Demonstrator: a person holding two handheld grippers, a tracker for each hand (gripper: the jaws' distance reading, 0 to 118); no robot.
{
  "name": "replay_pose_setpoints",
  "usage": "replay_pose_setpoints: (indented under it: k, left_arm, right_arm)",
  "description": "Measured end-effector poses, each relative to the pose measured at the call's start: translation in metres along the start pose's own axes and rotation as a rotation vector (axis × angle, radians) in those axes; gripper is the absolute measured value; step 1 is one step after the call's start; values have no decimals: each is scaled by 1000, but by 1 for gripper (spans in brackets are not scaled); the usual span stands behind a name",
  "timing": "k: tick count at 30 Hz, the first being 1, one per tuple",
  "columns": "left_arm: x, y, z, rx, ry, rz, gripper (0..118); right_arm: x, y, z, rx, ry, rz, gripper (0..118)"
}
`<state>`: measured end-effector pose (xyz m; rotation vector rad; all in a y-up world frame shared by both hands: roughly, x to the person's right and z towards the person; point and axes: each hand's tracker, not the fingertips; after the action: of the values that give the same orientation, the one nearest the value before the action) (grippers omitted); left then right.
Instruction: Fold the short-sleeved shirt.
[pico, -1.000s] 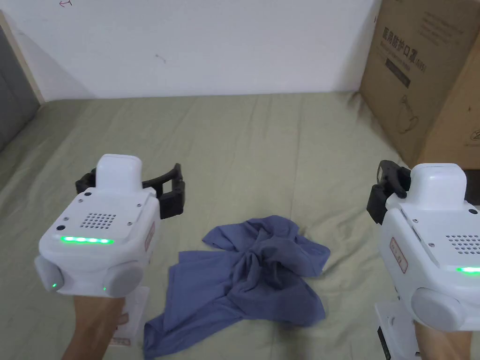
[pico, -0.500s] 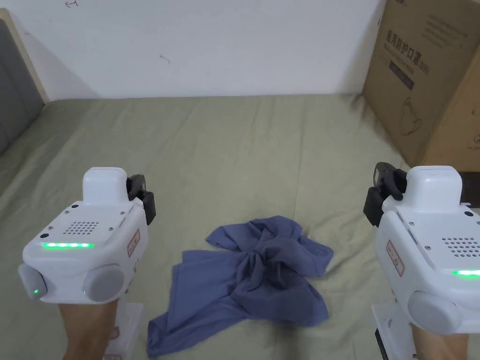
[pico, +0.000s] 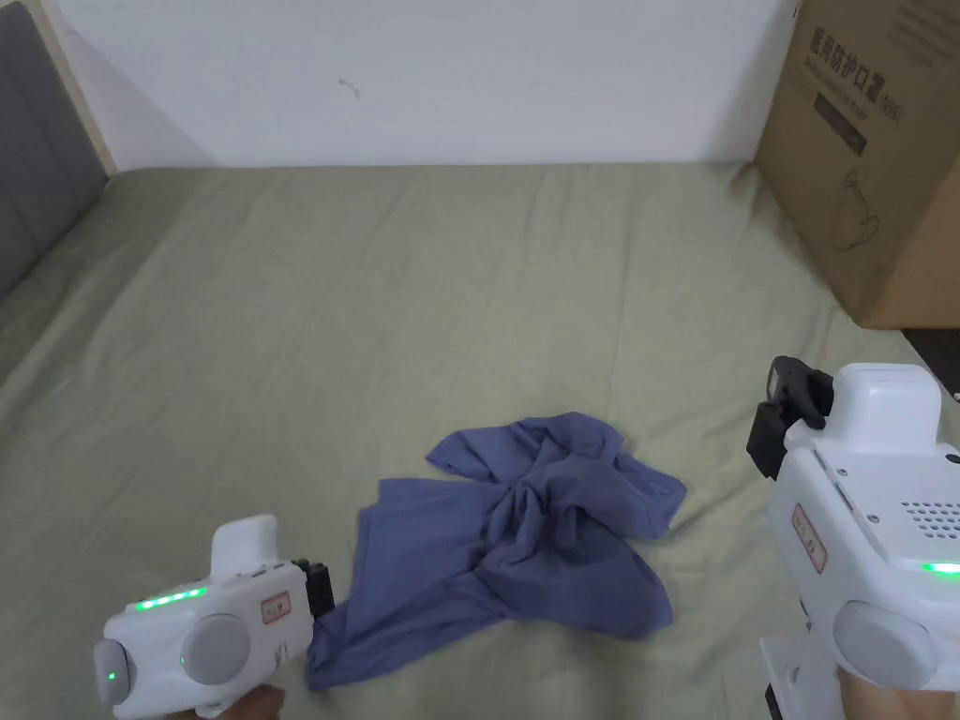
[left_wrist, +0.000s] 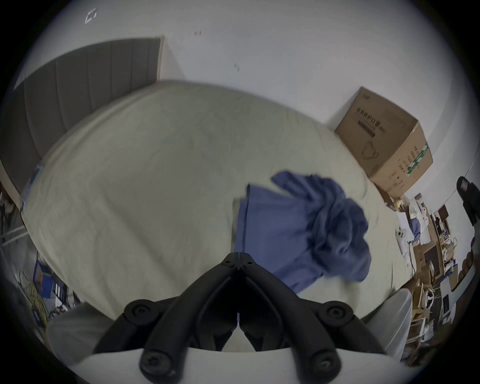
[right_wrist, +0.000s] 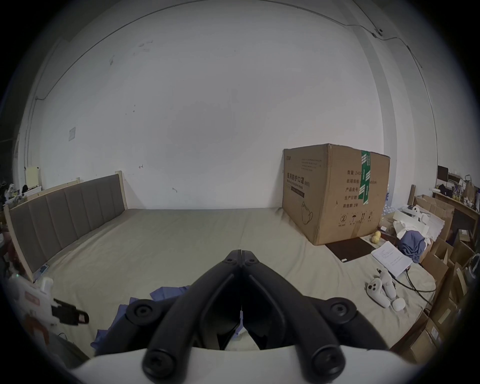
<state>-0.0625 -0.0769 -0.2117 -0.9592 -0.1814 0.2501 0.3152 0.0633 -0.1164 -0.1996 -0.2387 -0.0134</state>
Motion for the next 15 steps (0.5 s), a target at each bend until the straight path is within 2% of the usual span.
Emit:
replay_pose_setpoints:
  k: [2, 4, 7, 8, 9, 10, 14, 15]
  left_arm:
    - [-5, -9, -8, -56, -1, 1, 2]
    - [-6, -15, -14, -82, 5, -5, 13]
    - [-4, -22, -21, -127, 30, -40, 71]
    - [-2, -24, -24, -133, 40, -48, 97]
    - [0, -26, -26, -142, 50, -57, 107]
    - [1, -27, -27, -144, 51, -66, 110]
    - [8, -28, -39, -152, 24, -102, 110]
    - [12, -29, -44, -200, 46, -130, 109]
  right_arm:
    - [2, -6, -4, -13, 2, 2, 0]
    - [4, -10, -8, -24, 5, 7, 0]
    - [6, -16, -12, -36, 9, 5, 0]
    - [7, -18, -13, -39, 9, 2, 0]
    - [8, -19, -15, -42, 11, 0, 0]
    - [8, -20, -15, -45, 12, -1, 0]
    - [11, -25, -19, -57, 14, 1, 0]
    - [12, -26, -20, -62, 15, 1, 0]
